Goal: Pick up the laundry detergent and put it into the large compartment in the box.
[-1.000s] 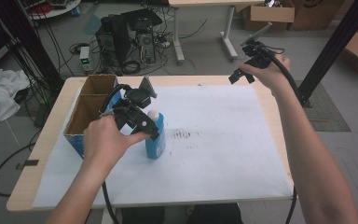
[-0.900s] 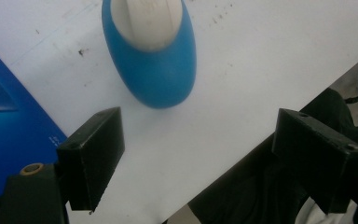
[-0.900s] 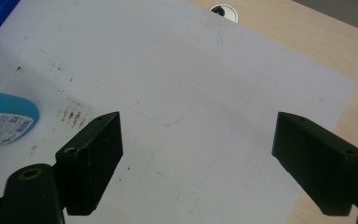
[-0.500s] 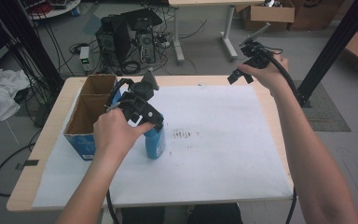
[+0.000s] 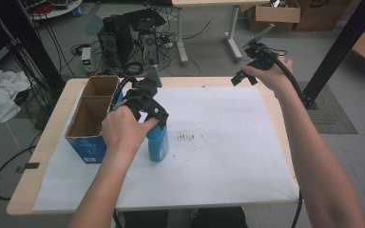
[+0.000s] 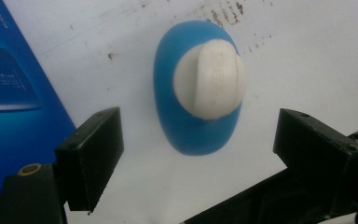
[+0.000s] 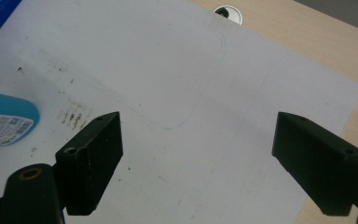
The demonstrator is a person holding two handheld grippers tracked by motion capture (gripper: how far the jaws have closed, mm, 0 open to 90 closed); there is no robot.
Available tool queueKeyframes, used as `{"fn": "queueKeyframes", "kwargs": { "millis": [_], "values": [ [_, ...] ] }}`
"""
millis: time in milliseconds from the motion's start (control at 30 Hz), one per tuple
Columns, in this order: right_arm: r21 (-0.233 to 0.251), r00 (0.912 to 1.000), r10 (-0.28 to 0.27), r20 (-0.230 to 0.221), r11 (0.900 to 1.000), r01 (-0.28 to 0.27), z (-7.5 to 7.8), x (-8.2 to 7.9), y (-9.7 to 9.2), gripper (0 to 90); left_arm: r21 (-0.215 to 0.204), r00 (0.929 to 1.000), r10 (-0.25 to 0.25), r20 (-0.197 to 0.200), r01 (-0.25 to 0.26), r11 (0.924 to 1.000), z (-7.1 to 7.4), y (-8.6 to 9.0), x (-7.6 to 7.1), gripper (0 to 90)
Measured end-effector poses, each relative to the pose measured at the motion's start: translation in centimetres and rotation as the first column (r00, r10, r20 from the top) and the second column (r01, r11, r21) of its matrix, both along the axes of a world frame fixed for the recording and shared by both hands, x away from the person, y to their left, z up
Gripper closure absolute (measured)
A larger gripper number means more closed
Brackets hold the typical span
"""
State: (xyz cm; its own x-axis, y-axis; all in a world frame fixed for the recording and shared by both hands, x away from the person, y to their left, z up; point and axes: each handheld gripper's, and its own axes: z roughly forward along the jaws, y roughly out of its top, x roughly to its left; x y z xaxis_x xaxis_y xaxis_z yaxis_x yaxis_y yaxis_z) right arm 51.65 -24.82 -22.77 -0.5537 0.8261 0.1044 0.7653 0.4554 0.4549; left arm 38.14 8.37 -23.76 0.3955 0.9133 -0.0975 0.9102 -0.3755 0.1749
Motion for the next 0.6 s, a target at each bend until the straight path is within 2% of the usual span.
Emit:
{"fn": "queueKeyframes", "kwargs": {
  "millis": [67, 100, 300, 333, 600],
  "values": [
    [0.004, 1.0000, 0.001, 0.001, 1.0000, -0.001, 0.0, 0.0, 0.0, 16.4, 0.005, 1.0000, 0.008, 0.004, -0.008, 1.0000, -0.1, -0.2, 0.1, 17.0],
    [0.005, 1.0000, -0.001, -0.001, 1.0000, 0.001, -0.1, 0.0, 0.0, 16.4, 0.024, 0.9999, 0.013, 0.003, -0.013, 0.9996, -0.2, -0.5, 0.2, 16.8],
    [0.010, 1.0000, 0.001, 0.002, 0.9999, -0.001, -0.2, 0.0, -0.1, 16.4, 0.025, 0.9999, 0.010, 0.002, -0.010, 0.9996, -0.5, -1.4, 0.3, 16.4],
    [0.012, 1.0000, 0.003, 0.003, 0.9999, -0.003, -0.2, 0.0, -0.1, 16.4, 0.046, 1.0000, 0.007, 0.000, -0.007, 0.9989, -0.6, -1.7, 0.4, 16.4],
    [0.018, 1.0000, 0.005, 0.004, 0.9998, -0.005, -0.3, 0.0, -0.3, 16.4, 0.091, 0.9997, 0.023, -0.002, -0.023, 0.9956, -1.1, -2.2, 0.9, 16.7]
  ]
}}
